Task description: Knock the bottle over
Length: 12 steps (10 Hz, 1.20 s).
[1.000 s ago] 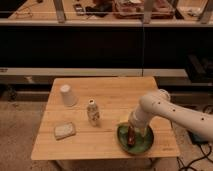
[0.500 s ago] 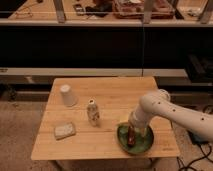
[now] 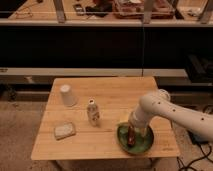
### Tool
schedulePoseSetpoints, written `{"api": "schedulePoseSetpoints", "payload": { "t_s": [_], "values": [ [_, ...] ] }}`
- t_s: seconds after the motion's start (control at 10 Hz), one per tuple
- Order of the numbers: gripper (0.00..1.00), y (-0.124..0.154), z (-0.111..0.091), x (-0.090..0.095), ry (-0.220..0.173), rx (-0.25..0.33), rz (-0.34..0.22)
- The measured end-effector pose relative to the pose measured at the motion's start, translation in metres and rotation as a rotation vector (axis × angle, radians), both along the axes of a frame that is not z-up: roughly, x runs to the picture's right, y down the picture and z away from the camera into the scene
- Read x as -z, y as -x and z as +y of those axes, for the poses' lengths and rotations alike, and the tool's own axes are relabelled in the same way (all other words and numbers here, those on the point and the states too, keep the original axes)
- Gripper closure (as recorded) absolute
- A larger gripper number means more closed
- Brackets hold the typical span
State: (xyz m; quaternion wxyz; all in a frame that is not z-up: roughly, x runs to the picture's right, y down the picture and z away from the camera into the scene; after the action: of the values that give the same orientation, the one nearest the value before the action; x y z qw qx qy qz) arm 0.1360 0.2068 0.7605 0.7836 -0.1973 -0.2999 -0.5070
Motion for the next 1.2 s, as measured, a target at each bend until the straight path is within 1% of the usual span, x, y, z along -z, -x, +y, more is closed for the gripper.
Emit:
{"api": "schedulePoseSetpoints", "payload": {
  "t_s": [1.0, 1.1, 1.2],
  "values": [
    [0.2, 0.0, 0.0, 0.0, 0.0, -0.001, 0.0],
    [0.22, 0.001, -0.002, 0.001, 0.0, -0.002, -0.006],
    [0.29, 0.008, -0.011, 0.006, -0.017, 0.006, -0.03]
  ]
}}
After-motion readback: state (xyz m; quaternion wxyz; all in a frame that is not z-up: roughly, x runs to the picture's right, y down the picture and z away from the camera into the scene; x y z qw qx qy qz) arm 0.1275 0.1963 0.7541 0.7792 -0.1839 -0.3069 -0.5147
